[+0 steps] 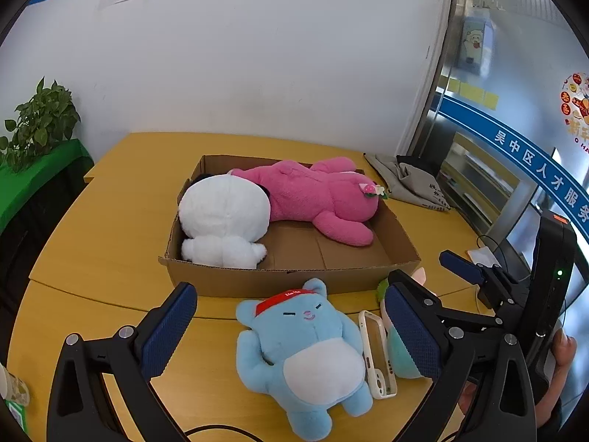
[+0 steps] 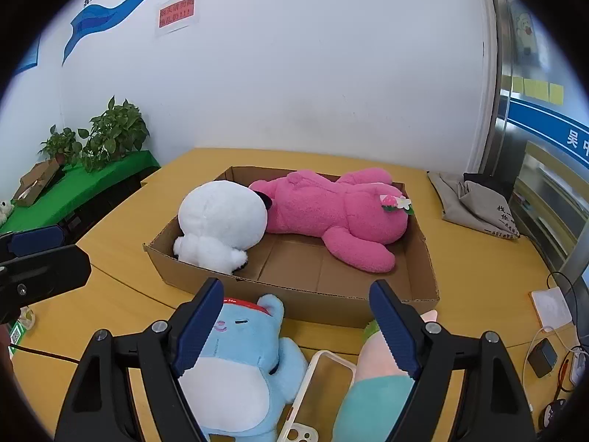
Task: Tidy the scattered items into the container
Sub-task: 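Pull both open grippers back toward the light-blue bear plush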
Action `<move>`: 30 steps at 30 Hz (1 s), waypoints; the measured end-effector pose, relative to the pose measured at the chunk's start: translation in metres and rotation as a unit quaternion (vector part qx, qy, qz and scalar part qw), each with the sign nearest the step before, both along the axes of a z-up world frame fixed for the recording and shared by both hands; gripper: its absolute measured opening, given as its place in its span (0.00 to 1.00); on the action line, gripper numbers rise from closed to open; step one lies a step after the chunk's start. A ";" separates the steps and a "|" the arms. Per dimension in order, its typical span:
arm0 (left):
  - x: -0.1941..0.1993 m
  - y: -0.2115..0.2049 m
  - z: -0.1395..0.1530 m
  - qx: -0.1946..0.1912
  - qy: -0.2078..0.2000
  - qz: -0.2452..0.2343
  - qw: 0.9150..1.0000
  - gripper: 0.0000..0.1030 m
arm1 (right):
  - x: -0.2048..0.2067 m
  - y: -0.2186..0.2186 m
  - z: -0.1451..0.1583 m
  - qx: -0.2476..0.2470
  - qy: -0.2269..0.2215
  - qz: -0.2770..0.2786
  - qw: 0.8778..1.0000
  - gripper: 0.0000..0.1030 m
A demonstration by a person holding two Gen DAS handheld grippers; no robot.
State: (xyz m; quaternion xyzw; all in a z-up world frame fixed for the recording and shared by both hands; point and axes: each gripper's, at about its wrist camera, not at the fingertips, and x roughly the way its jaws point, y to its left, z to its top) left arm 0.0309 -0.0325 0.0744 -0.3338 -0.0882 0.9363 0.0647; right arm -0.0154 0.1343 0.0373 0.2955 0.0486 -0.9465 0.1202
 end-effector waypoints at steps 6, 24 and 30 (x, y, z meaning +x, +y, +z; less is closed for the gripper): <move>-0.002 0.000 -0.004 0.006 -0.006 -0.004 1.000 1.00 | -0.001 0.003 0.000 -0.002 0.000 -0.004 1.000 0.79; -0.010 0.000 -0.022 0.013 -0.028 -0.009 0.999 1.00 | -0.001 0.006 -0.009 0.001 -0.015 -0.005 1.000 0.79; -0.014 -0.003 -0.029 0.018 -0.037 -0.010 0.999 1.00 | -0.003 0.006 -0.013 0.003 -0.022 -0.003 1.000 0.80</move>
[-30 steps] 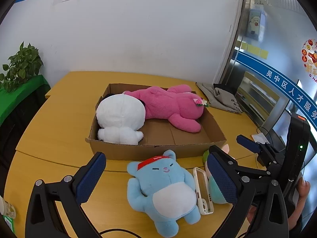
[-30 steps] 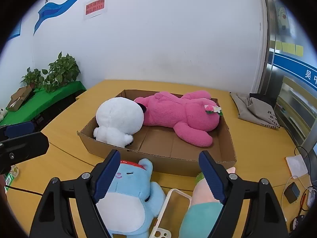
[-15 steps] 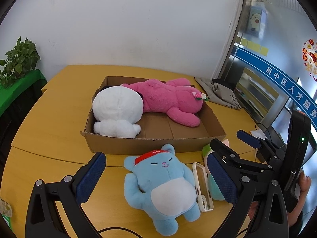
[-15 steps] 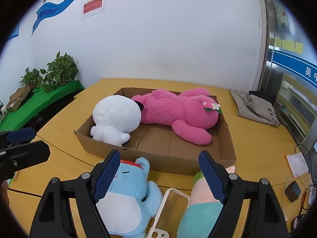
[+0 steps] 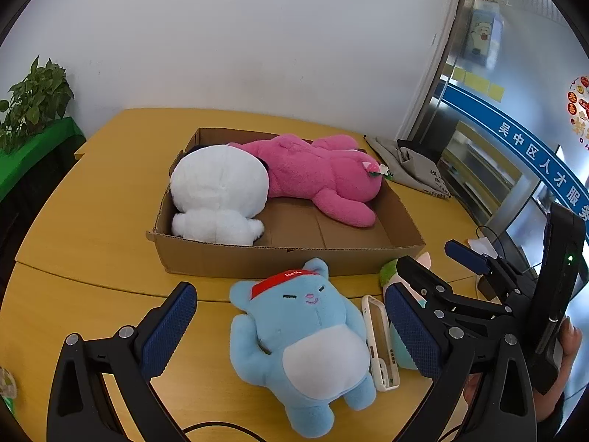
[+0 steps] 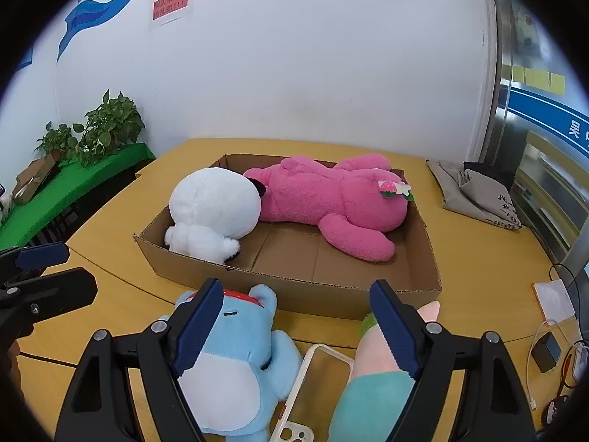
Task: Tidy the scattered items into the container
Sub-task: 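Pull both open grippers back toward the light-blue bear plush, then close both grippers on the light-blue bear plush's body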
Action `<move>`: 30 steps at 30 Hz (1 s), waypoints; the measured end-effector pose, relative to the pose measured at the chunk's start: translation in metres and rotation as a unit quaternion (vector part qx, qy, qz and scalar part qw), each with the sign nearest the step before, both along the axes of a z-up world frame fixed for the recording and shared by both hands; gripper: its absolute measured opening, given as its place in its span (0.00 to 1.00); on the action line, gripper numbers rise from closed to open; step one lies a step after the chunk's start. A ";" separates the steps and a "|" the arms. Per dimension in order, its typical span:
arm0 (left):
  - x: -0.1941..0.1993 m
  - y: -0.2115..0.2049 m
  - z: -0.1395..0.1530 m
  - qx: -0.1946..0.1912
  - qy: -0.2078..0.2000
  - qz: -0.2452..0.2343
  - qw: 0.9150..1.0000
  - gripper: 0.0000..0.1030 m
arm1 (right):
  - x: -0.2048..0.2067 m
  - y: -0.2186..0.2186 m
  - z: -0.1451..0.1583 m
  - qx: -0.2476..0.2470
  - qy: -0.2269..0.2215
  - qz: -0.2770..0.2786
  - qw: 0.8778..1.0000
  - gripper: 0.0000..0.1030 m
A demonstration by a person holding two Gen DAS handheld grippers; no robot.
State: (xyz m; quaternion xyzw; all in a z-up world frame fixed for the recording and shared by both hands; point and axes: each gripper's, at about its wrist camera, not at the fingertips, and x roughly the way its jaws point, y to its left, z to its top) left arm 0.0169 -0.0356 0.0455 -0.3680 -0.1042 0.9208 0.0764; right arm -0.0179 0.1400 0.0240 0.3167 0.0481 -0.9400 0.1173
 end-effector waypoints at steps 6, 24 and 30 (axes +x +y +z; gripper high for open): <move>-0.004 -0.008 -0.009 0.010 -0.013 0.000 1.000 1.00 | -0.003 0.004 -0.006 0.001 -0.010 -0.003 1.000 0.80; -0.046 -0.059 -0.163 0.082 -0.189 0.005 0.979 0.85 | -0.045 -0.010 -0.101 0.049 -0.166 0.036 0.984 0.78; -0.059 -0.049 -0.173 0.079 -0.210 -0.022 0.974 0.27 | -0.052 -0.005 -0.108 0.029 -0.195 0.049 0.979 0.77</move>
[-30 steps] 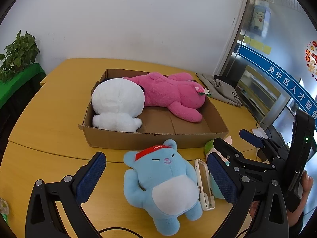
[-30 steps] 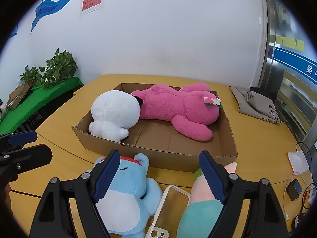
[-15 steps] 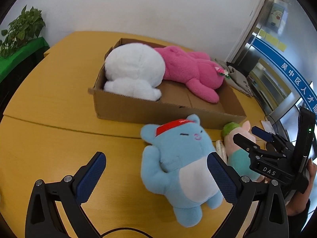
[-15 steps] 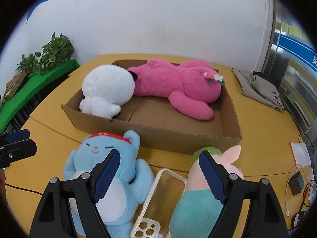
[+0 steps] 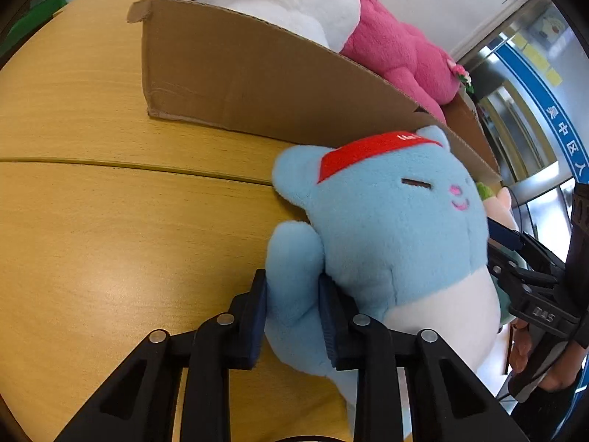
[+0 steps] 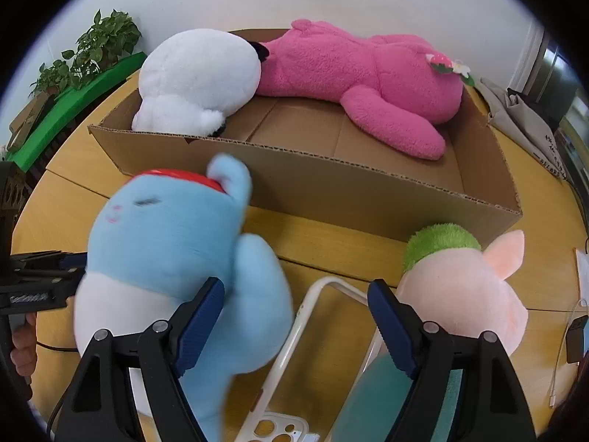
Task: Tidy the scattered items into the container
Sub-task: 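Close both grippers on the light-blue bear plush's body, then lift the blue bear with both grippers into the box beside the panda, open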
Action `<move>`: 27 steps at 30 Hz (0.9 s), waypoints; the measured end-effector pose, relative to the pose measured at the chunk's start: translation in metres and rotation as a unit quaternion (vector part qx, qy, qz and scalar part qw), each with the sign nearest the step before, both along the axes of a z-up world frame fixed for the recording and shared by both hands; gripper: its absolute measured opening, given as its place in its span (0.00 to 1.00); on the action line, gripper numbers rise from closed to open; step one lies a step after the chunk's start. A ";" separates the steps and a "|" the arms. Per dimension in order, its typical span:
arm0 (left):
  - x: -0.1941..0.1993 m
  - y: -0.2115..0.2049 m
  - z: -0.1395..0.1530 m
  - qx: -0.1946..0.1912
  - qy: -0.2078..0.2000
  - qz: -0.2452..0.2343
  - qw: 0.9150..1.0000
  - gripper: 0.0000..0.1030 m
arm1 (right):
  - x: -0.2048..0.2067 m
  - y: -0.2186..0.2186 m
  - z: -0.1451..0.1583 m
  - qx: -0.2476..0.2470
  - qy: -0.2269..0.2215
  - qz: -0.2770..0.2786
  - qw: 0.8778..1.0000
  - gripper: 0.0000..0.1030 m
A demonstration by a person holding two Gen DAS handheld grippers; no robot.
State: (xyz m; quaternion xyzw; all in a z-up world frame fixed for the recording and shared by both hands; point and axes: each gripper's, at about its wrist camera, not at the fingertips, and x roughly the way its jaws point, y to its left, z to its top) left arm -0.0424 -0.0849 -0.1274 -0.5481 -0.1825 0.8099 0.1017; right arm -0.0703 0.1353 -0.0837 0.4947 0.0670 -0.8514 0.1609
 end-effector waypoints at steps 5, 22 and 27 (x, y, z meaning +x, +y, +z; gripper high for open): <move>-0.003 -0.011 0.007 -0.012 0.003 0.002 1.000 0.25 | 0.003 -0.013 -0.006 -0.002 -0.013 0.025 1.000 0.76; 0.006 0.007 0.052 -0.076 0.076 -0.030 0.994 0.20 | 0.006 -0.010 -0.008 -0.095 -0.027 0.041 0.994 0.18; 0.009 0.010 0.115 -0.058 0.161 -0.035 0.985 0.20 | 0.002 0.013 0.045 -0.138 0.042 0.022 0.989 0.16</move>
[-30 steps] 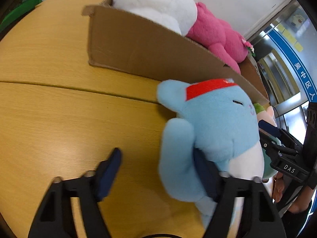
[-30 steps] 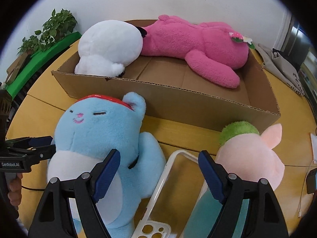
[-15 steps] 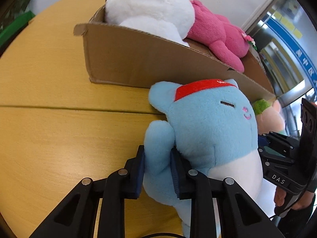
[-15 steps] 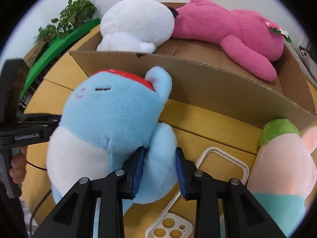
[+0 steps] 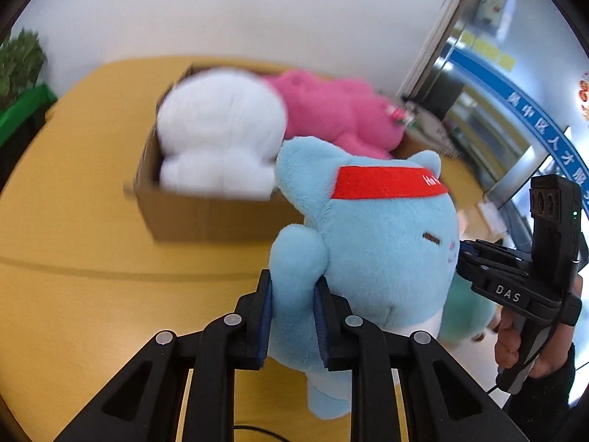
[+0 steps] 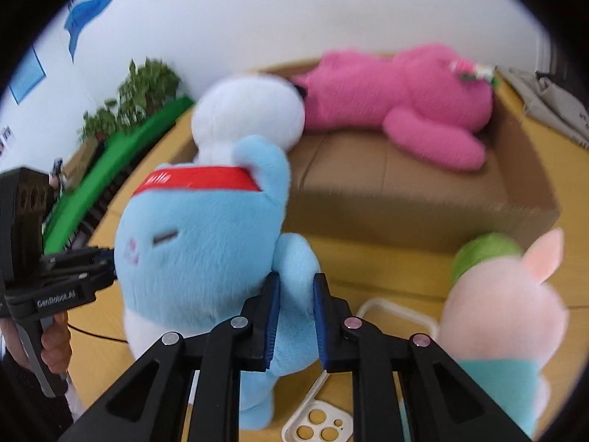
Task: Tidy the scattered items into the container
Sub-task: 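Lift the blue bear with both grippers into the box beside the panda, open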
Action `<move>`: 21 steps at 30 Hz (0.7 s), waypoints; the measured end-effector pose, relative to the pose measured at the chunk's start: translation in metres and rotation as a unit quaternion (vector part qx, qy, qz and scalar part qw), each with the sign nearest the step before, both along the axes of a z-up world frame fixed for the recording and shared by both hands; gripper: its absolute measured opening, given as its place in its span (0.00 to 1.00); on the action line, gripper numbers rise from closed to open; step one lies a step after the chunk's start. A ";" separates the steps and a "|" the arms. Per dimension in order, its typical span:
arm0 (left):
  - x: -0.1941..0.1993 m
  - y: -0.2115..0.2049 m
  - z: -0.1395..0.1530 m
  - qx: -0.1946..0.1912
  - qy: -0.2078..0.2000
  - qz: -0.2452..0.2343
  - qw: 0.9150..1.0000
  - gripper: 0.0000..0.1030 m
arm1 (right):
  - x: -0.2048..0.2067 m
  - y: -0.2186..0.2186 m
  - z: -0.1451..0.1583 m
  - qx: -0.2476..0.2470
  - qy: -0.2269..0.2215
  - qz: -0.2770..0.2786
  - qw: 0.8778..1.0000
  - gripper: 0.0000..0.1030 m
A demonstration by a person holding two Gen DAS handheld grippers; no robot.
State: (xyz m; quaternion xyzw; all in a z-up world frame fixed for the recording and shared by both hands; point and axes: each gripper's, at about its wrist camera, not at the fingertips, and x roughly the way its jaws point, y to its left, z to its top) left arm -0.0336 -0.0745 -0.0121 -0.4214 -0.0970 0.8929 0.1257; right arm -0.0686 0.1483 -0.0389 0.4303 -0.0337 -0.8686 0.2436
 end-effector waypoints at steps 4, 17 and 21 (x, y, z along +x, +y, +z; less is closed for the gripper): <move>-0.035 0.006 0.043 -0.003 0.049 0.001 0.999 0.20 | -0.015 0.004 0.042 0.003 0.062 -0.015 0.998 0.16; -0.216 0.035 -0.001 -0.086 -0.014 0.027 0.996 0.21 | -0.166 0.019 0.040 0.028 0.038 -0.077 0.996 0.16; -0.224 0.049 -0.034 -0.120 -0.037 0.005 0.992 0.21 | -0.190 0.001 -0.032 0.094 -0.040 -0.068 0.992 0.17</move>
